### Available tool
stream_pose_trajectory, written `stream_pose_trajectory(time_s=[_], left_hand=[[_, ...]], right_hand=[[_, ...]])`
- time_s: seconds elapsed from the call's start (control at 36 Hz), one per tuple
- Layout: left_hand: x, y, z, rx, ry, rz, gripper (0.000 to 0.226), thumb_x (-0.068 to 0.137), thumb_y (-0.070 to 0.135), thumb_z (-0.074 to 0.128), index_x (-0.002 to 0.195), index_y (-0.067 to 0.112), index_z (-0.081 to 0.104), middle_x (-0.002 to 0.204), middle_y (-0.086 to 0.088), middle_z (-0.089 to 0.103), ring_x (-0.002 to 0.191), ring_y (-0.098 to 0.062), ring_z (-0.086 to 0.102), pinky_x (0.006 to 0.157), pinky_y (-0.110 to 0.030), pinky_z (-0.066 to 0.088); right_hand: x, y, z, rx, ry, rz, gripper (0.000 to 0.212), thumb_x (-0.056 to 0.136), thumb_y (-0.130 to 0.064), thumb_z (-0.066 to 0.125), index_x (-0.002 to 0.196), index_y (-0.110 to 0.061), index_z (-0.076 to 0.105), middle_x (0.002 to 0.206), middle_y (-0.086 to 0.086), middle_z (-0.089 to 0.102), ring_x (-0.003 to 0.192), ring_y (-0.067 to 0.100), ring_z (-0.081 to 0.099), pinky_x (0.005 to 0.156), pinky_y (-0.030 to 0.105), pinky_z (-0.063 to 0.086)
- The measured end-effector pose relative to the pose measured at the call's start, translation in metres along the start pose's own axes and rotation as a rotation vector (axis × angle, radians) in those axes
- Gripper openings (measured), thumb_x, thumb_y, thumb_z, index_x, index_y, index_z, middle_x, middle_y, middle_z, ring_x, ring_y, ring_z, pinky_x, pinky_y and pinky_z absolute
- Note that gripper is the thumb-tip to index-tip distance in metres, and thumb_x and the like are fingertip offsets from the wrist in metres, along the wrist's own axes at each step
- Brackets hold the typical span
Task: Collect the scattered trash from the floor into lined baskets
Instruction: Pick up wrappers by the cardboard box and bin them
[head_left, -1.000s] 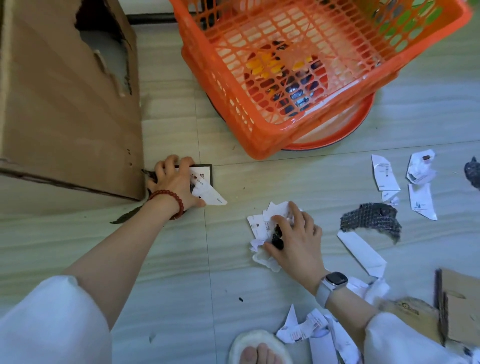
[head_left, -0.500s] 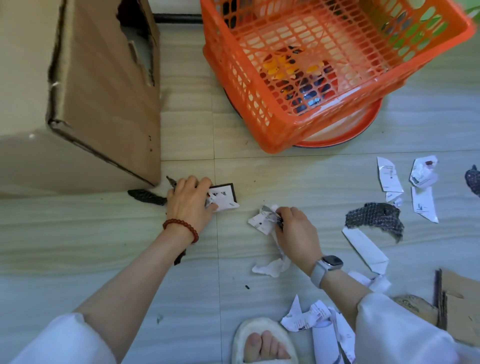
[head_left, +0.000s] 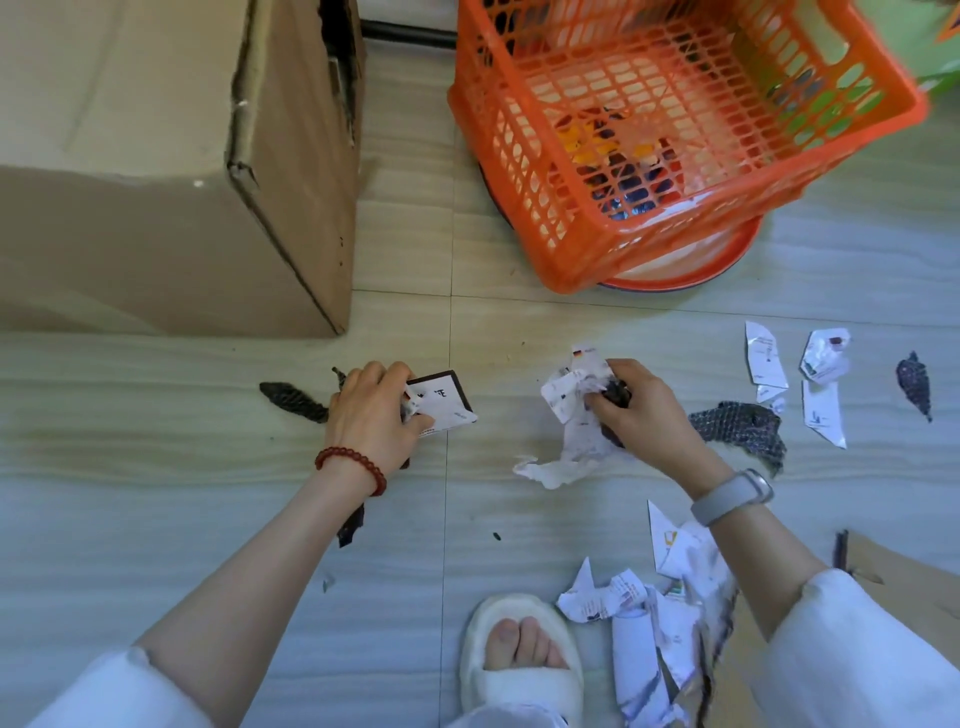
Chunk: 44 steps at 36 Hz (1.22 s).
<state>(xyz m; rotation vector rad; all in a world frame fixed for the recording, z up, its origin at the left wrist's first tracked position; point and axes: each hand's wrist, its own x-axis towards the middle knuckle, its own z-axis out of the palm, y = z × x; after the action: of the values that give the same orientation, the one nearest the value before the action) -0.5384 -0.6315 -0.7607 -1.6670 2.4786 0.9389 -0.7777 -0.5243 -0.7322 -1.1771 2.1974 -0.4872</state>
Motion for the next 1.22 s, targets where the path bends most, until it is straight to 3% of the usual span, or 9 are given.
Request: stream_pose_trajectory(time_s=[0.19,0.25,0.31,0.39,0.5,0.86,0.97,1.17,1.22], left_hand=[[-0.005,-0.008,0.004,0.02,-0.016,-0.031,0.033,0.078,0.028,0.069,0.102,0.011,0.053,0.099,-0.006,0.051,0.1,-0.026,0.044,0.079,-0.034,0.038],[-0.006,-0.008,0.006,0.021,-0.015,-0.031,0.033,0.079,0.028,0.069,0.102,0.012,0.053,0.098,-0.005,0.051,0.1,-0.026,0.044,0.079,-0.034,0.037],[-0.008,-0.009,0.008,0.025,-0.02,-0.033,0.033,0.079,0.028,0.069,0.103,0.012,0.053,0.099,-0.005,0.051,0.1,-0.025,0.044,0.079,-0.034,0.037],[-0.011,-0.009,0.002,0.004,-0.011,-0.05,0.032,0.079,0.027,0.068,0.104,0.012,0.053,0.1,-0.006,0.052,0.101,-0.025,0.044,0.08,-0.034,0.037],[-0.025,-0.003,-0.028,-0.076,0.048,-0.127,0.029,0.08,0.026,0.067,0.102,0.013,0.053,0.099,-0.005,0.055,0.099,-0.026,0.044,0.075,-0.033,0.036],[-0.187,0.011,-0.24,-0.515,0.339,-0.623,0.033,0.075,0.022,0.072,0.071,0.015,0.04,0.068,0.002,0.045,0.086,-0.031,0.053,0.072,-0.035,0.039],[-0.262,-0.001,-0.301,-0.628,0.49,-0.797,0.033,0.074,0.019,0.074,0.086,0.014,0.044,0.066,0.008,0.041,0.078,-0.025,0.048,0.073,-0.033,0.042],[-0.401,-0.034,-0.362,-0.74,0.756,-1.077,0.035,0.075,0.016,0.074,0.077,0.01,0.039,0.063,0.004,0.037,0.068,-0.022,0.039,0.066,-0.028,0.031],[-0.441,-0.05,-0.362,-0.74,0.798,-1.143,0.032,0.075,0.015,0.073,0.086,0.009,0.044,0.065,0.005,0.04,0.071,-0.023,0.043,0.068,-0.03,0.036]], right_hand=[[-0.029,0.001,0.015,-0.116,0.356,-0.102,0.024,0.081,0.002,0.058,0.104,-0.001,0.059,0.121,0.008,0.056,0.079,0.027,0.057,0.062,0.03,0.039],[-0.033,-0.002,0.023,0.062,0.372,0.015,0.01,0.086,-0.002,0.055,0.091,-0.01,0.057,0.09,0.008,0.061,0.063,0.021,0.048,0.061,0.028,0.034],[-0.032,-0.005,0.029,0.282,0.35,0.187,0.021,0.09,-0.008,0.051,0.071,-0.014,0.044,0.059,0.004,0.046,0.051,0.015,0.036,0.055,0.028,0.03],[-0.035,-0.012,0.033,0.364,0.317,0.256,0.017,0.091,-0.008,0.049,0.075,-0.006,0.044,0.056,0.003,0.041,0.05,0.014,0.034,0.043,0.017,0.029],[-0.05,-0.045,0.024,0.439,0.306,0.294,0.025,0.091,-0.008,0.049,0.068,-0.013,0.04,0.055,0.003,0.038,0.047,0.011,0.031,0.042,0.018,0.027],[-0.154,-0.267,-0.068,0.575,0.033,0.276,0.018,0.09,-0.003,0.049,0.073,-0.007,0.044,0.056,-0.001,0.033,0.038,0.001,0.03,0.04,0.014,0.027],[-0.199,-0.333,-0.083,0.524,-0.14,0.218,0.023,0.089,-0.007,0.05,0.069,-0.015,0.044,0.056,-0.004,0.035,0.042,0.002,0.03,0.045,0.017,0.029],[-0.282,-0.423,-0.065,0.396,-0.461,0.114,0.018,0.089,-0.012,0.051,0.072,-0.014,0.045,0.059,-0.002,0.039,0.054,0.017,0.041,0.052,0.03,0.043],[-0.308,-0.44,-0.049,0.359,-0.539,0.061,0.015,0.089,-0.013,0.051,0.075,-0.013,0.047,0.06,-0.001,0.041,0.053,0.017,0.043,0.049,0.024,0.043]])
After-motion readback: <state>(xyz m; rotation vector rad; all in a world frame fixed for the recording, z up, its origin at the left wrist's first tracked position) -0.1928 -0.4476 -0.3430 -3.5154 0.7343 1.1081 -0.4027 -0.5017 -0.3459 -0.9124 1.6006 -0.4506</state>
